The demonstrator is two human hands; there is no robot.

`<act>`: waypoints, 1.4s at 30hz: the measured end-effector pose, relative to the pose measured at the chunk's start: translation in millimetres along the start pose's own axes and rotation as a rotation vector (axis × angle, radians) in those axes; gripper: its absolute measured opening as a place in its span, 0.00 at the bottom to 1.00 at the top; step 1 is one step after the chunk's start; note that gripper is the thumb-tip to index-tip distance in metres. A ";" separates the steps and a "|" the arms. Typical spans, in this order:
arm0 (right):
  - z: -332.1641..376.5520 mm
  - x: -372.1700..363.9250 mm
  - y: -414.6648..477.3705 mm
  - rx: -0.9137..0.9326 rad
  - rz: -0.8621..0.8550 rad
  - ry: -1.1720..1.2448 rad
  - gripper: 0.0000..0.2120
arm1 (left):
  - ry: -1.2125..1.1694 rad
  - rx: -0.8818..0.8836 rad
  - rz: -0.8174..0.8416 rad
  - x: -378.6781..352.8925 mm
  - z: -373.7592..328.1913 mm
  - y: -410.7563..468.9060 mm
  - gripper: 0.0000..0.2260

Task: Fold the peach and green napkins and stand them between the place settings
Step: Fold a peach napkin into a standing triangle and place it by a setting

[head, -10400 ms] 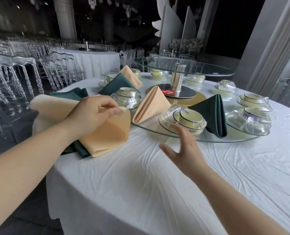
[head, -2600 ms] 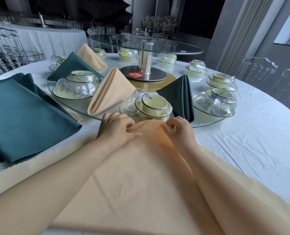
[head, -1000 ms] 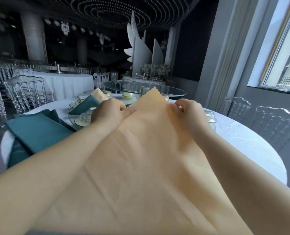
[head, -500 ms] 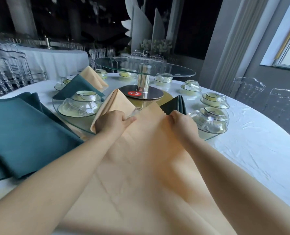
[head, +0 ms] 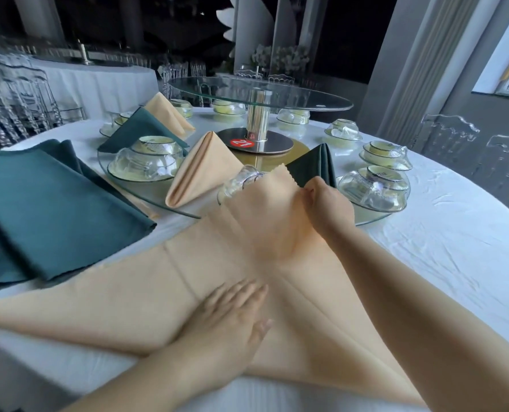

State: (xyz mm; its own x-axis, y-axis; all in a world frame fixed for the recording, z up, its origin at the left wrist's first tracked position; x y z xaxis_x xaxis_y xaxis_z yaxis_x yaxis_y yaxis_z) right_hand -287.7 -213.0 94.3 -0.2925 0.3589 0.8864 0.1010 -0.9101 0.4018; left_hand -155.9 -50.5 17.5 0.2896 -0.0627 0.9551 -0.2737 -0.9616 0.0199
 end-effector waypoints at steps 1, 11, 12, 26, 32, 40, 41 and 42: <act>1.7 4.5 -6.7 0.015 -0.034 -0.011 0.12 | 0.011 0.019 0.020 -4.5 0.3 0.7 0.46; 24.3 -15.4 -181.8 0.346 -0.024 -0.014 0.15 | 0.151 0.036 0.030 -12.3 -0.1 0.9 0.47; 18.2 -17.2 -186.5 0.329 0.010 0.004 0.15 | 0.140 0.038 0.020 -11.3 -0.8 0.4 0.47; -165.2 34.6 -220.4 -0.169 0.162 -0.073 0.28 | 0.123 0.024 -0.010 -13.2 -1.2 1.3 0.40; -203.8 56.1 -248.4 -0.143 -0.137 0.269 0.30 | 0.039 -0.015 -0.138 -10.7 -1.0 0.1 0.47; -213.8 68.8 -249.8 0.172 -0.159 0.046 0.31 | 0.023 -0.473 -0.392 0.5 -7.0 -35.8 0.31; -210.4 70.6 -247.4 0.177 -0.116 0.024 0.32 | 0.039 -0.485 -0.415 -1.0 -8.2 -38.4 0.31; -206.6 72.0 -246.5 0.178 -0.086 -0.022 0.33 | 0.059 -0.503 -0.440 -2.9 -8.1 -38.9 0.31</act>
State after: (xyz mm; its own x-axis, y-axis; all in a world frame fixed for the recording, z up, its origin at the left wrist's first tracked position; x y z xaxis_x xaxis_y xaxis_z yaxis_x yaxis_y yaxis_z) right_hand -530.1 -5.6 11.6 -0.2863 0.4404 0.8509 0.2435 -0.8255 0.5092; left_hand -153.6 -10.7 16.4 0.4253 0.3356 0.8406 -0.5396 -0.6516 0.5332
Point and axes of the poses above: each hand's wrist, its own y-axis towards the middle knuckle, its own x-axis out of the back of the hand, z = x × y, the point moved 2 cm from there along y, towards the middle knuckle, and after that the axes turned 5 degrees about -y, right-handed, at the moved point
